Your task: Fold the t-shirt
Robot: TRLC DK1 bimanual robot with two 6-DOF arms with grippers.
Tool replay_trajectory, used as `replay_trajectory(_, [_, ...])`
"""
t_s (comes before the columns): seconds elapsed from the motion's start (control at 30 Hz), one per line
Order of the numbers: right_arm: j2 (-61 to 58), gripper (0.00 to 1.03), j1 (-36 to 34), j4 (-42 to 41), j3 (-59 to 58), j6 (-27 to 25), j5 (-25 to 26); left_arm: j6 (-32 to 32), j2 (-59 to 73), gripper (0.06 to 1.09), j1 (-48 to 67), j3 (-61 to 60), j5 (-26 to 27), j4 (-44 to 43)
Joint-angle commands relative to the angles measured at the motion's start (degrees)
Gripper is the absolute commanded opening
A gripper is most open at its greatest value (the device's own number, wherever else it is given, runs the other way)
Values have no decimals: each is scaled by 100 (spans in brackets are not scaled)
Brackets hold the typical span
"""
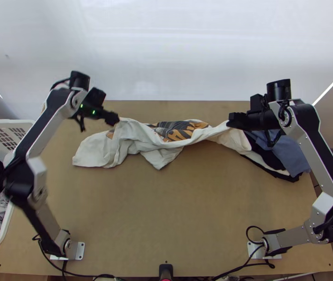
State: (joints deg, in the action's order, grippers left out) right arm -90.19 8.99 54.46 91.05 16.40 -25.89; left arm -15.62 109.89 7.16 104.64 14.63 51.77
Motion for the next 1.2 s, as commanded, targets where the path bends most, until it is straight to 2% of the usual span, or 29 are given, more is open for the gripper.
replay_trajectory(0.0, [54,3,-38,-32,-69,-58,5,-1778,-1742,103,119,-2642,-602,-1371])
replay_trajectory(0.1, [54,3,-73,-32,-78,-67,5,-2323,-2586,103,146,-3899,-593,-2848])
replay_trajectory(0.4, [63,3,-64,-76,-131,-41,5,-3000,-3333,103,840,-5507,-734,-3990])
replay_trajectory(0.53, [90,3,-91,-76,-175,-58,5,-3228,-3527,103,1235,-6184,-998,-4940])
replay_trajectory(0.73, [116,3,-91,-102,-236,-58,5,-3387,-3298,103,1446,-6447,-1173,-5739])
replay_trajectory(0.83, [134,3,-91,-128,-245,-41,5,-3580,-3017,93,1464,-6606,-1182,-6425])
replay_trajectory(0.9, [151,3,-91,-137,-254,-32,5,-3668,-2788,93,1438,-6650,-1182,-6891])
replay_trajectory(1.17, [257,3,-179,-146,-421,-67,5,-3738,-2156,93,1376,-6447,-1182,-7163])
